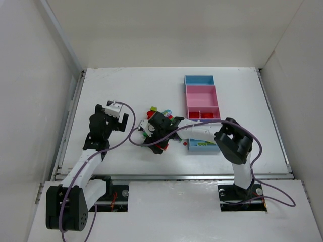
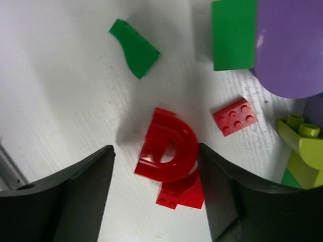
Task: Sort the legos into containers by color
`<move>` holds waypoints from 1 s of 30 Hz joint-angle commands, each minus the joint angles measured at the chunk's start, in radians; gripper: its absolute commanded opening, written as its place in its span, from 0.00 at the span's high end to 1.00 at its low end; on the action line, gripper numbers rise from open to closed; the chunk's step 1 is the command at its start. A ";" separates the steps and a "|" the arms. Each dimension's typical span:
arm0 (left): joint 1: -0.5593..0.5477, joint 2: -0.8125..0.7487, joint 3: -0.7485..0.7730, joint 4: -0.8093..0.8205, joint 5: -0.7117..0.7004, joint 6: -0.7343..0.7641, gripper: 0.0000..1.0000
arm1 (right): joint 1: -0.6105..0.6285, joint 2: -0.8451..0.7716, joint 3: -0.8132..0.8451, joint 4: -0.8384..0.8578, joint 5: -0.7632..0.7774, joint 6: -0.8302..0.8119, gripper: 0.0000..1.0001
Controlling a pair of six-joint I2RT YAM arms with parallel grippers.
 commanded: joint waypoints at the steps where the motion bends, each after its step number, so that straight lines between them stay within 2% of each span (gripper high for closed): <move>1: -0.030 -0.035 -0.019 0.049 -0.014 0.007 0.00 | 0.008 -0.017 -0.034 0.063 0.109 0.096 0.30; 2: -0.030 -0.035 -0.019 0.049 -0.023 0.007 0.00 | 0.008 -0.017 -0.034 0.063 0.130 0.107 0.37; 5: -0.039 -0.035 -0.019 0.059 -0.023 0.007 0.00 | 0.008 -0.006 -0.043 0.063 0.201 0.131 0.49; 7: -0.039 -0.035 -0.019 0.059 -0.023 0.007 0.00 | 0.008 -0.006 -0.043 0.072 0.215 0.131 0.53; 9: -0.048 -0.035 -0.019 0.059 -0.023 0.007 0.00 | 0.008 -0.006 -0.054 0.083 0.215 0.140 0.68; 12: -0.048 -0.035 -0.019 0.059 -0.032 0.007 0.00 | 0.008 -0.040 -0.063 0.094 0.215 0.140 0.81; 16: -0.048 -0.035 -0.019 0.059 -0.052 0.007 0.00 | 0.008 -0.121 -0.054 0.103 0.200 0.150 0.90; 20: -0.048 -0.024 -0.009 0.059 -0.052 -0.016 0.00 | -0.025 -0.235 -0.045 0.141 0.226 0.202 0.94; 23: -0.048 -0.013 0.000 0.070 -0.078 -0.059 0.00 | -0.119 -0.291 -0.045 0.142 0.238 0.278 1.00; 26: -0.048 -0.004 0.001 0.088 -0.078 -0.102 0.00 | -0.241 -0.336 -0.054 0.099 0.319 0.336 1.00; 30: -0.039 0.005 0.001 0.098 -0.049 -0.139 0.00 | -0.314 -0.359 -0.078 0.056 0.417 0.369 1.00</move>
